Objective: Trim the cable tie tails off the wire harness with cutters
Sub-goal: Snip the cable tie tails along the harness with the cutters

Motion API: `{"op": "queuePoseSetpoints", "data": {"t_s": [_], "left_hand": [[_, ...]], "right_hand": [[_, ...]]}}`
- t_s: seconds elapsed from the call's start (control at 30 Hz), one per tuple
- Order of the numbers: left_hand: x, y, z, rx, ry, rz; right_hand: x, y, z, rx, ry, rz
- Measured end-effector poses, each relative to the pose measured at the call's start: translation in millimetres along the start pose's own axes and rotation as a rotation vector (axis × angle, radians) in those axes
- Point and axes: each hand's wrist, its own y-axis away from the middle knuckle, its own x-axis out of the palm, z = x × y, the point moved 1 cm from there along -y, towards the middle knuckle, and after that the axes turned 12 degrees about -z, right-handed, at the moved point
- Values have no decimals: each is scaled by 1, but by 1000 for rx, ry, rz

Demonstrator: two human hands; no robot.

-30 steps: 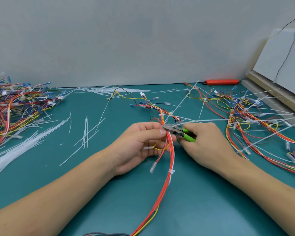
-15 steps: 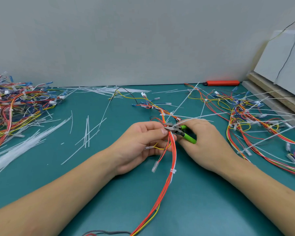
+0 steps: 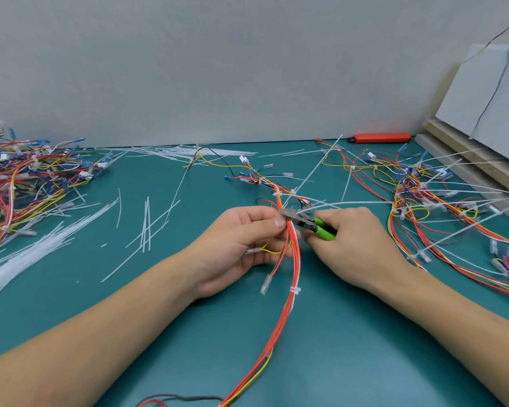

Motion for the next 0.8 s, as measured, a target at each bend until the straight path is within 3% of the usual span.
{"op": "queuePoseSetpoints", "data": {"t_s": [0.6,0.8], "left_hand": [[3,3,-5,-19,2,13],[2,3,-5,-20,8,26]], "right_hand": [[-1,-2,-1,-132,-124,-24],[-2,-2,-1,-63,-77,-17]]}}
